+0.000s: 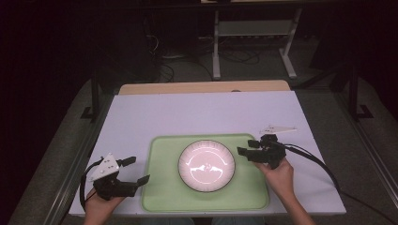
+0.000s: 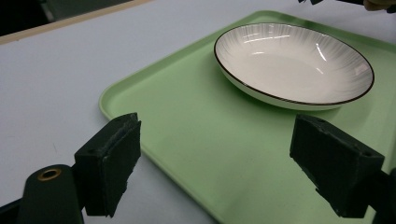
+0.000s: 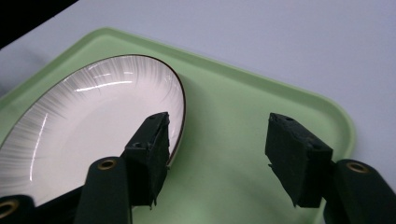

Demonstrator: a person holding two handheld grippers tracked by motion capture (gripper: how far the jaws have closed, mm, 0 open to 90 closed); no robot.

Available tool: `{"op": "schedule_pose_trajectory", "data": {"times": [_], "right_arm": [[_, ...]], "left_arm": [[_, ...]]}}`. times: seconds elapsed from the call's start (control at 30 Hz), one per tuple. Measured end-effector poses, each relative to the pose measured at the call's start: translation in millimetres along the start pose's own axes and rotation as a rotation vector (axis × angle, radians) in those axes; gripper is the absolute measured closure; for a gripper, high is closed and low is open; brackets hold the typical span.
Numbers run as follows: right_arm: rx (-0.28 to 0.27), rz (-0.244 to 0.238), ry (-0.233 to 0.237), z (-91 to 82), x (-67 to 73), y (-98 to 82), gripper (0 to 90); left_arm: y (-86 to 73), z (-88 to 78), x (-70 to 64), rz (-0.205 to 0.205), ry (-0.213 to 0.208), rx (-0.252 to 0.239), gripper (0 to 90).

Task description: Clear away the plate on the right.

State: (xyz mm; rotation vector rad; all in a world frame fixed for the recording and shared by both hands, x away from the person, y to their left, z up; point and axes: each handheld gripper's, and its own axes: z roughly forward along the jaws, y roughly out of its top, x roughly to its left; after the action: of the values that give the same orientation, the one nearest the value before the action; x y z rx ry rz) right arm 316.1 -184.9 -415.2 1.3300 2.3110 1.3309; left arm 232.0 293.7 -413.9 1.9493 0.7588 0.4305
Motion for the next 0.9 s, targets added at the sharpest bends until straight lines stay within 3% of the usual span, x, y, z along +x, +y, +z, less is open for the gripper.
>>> {"op": "schedule_pose_trajectory", "data": {"times": [0.37,0.6,0.9], "right_arm": [[-0.042,-0.043,-0.046,-17.0,-8.4,-7.1,33.8],[-0.087,-0.110,-0.074,-35.6,-12.0,-10.0,31.7],[-0.137,-0.131,-0.096,-56.6,-19.5,-16.5,29.9]], "left_arm": [[-0.1,1.7,0.0,0.001,-0.003,0.005,16.0],[-0.5,2.3,0.2,-0.002,-0.002,0.008,16.0],[-0.6,4.2,-0.6,-0.005,-0.004,0.013,16.0]]}}
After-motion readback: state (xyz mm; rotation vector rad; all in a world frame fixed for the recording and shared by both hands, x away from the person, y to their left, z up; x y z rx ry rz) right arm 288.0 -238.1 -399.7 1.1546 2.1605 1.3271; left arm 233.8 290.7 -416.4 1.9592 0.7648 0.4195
